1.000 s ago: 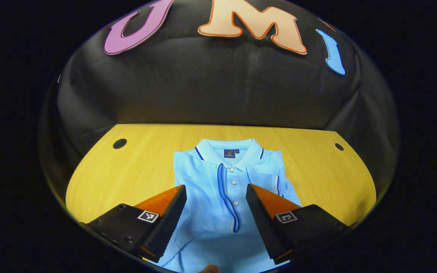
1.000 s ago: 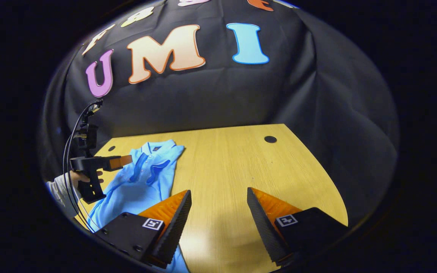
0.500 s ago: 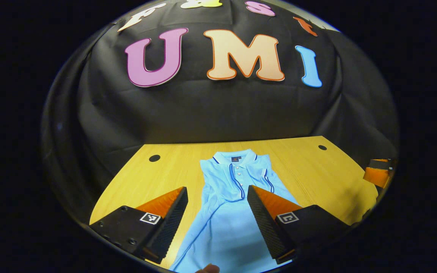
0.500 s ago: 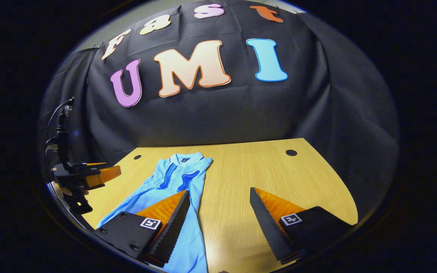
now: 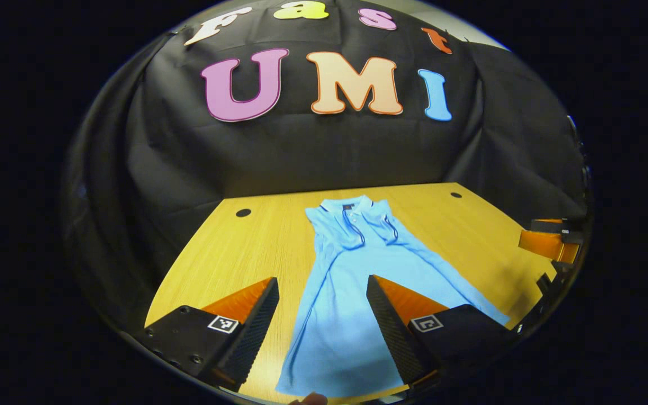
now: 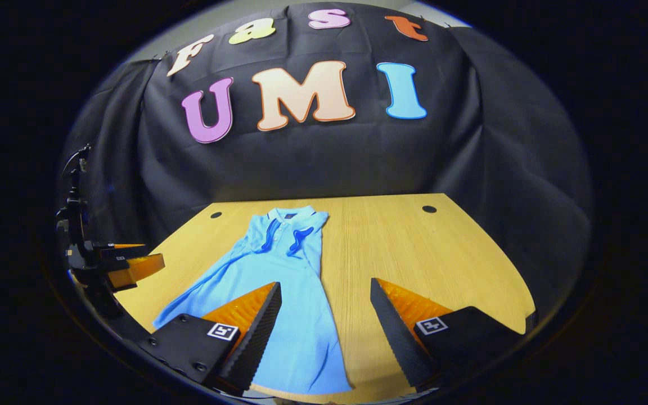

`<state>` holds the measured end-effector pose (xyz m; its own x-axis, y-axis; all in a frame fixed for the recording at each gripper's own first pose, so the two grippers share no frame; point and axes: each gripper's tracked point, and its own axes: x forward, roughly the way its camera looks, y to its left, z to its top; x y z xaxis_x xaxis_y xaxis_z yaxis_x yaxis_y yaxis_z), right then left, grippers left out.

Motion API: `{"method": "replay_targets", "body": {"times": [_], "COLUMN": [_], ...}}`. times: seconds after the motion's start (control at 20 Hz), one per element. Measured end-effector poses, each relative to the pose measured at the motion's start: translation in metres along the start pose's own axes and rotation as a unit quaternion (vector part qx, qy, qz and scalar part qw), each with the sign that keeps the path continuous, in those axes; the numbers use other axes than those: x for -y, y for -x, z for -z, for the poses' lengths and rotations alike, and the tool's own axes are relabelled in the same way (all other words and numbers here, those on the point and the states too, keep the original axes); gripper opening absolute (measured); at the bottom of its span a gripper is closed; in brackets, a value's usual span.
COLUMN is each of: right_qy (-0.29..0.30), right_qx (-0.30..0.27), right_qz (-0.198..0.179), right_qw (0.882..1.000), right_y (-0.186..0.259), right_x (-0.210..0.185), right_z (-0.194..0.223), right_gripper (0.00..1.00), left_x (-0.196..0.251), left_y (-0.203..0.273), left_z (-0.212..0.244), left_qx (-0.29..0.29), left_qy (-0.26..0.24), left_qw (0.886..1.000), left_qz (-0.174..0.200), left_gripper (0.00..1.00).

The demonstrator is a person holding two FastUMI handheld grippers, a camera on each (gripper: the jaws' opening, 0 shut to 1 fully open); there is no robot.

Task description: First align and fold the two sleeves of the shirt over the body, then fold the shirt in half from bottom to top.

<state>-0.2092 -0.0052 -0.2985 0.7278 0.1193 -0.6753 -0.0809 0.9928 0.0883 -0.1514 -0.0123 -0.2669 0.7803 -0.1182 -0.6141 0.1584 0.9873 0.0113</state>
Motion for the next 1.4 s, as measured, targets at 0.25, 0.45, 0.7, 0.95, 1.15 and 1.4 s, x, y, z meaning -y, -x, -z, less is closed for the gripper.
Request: {"method": "replay_targets", "body": {"times": [0.25,0.45,0.7,0.95,1.15,1.4], "right_qy": [0.016,0.012,0.017,0.021,0.028,0.017], "right_qx": [-0.030,-0.065,-0.106,-0.134,-0.155,-0.160], "right_qz": [0.003,0.010,0.018,0.037,0.059,0.063], "right_qw": [0.999,0.998,0.994,0.990,0.986,0.985], "right_y": [0.023,0.036,0.047,0.041,0.034,0.033], "right_x": [-0.010,-0.010,-0.010,-0.015,-0.013,-0.016], "right_z": [0.048,0.092,0.140,0.172,0.194,0.205], "right_gripper": [0.98,0.99,0.94,0.98,0.99,0.94], "left_x": [-0.005,0.004,0.001,-0.006,-0.007,-0.008], "left_y": [0.030,0.045,0.047,0.041,0.037,0.032], "left_z": [0.058,0.108,0.152,0.183,0.182,0.184], "left_qx": [-0.039,-0.083,-0.115,-0.145,-0.130,-0.095], "left_qy": [0.007,0.016,0.005,0.036,0.019,0.018], "left_qw": [0.999,0.996,0.993,0.989,0.991,0.995], "left_qz": [-0.004,0.006,-0.006,-0.011,-0.007,0.002], "left_gripper": [0.95,0.95,0.95,0.95,0.95,0.95]}}
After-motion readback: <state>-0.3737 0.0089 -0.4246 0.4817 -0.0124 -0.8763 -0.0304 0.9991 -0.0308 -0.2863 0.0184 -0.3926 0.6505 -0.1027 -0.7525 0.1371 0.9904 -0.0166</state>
